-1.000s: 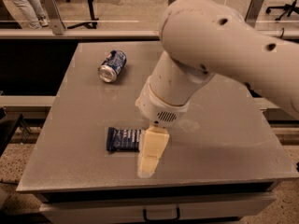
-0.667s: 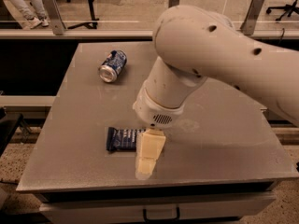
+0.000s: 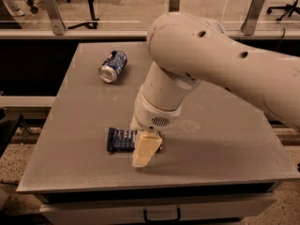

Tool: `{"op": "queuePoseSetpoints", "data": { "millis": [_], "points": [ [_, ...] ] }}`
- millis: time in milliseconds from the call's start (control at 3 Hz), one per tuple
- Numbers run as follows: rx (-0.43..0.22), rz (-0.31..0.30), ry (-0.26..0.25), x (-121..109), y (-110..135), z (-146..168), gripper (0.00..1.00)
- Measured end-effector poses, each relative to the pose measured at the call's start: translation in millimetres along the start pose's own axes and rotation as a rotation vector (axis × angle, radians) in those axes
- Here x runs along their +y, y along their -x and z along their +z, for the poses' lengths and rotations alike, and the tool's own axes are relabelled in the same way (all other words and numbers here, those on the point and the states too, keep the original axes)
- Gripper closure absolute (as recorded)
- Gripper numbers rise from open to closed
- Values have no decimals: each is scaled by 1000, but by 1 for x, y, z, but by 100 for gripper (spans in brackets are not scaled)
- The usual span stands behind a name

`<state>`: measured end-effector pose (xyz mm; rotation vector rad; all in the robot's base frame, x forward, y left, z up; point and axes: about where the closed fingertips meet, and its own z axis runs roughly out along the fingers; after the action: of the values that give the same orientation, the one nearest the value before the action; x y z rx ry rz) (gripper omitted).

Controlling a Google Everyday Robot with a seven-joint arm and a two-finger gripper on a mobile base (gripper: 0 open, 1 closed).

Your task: Pick rxbar blueberry

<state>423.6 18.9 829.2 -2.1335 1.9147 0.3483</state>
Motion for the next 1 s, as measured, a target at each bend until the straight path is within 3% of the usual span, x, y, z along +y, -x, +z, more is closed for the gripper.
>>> {"op": "queuePoseSetpoints", "data": {
  "millis": [333, 667, 1000],
  "points": [
    [0, -11, 14, -1, 2, 2, 61],
    [-1, -17, 29, 0, 1, 0, 92],
    [-2, -18, 31, 0, 0, -2, 100]
  ]
}}
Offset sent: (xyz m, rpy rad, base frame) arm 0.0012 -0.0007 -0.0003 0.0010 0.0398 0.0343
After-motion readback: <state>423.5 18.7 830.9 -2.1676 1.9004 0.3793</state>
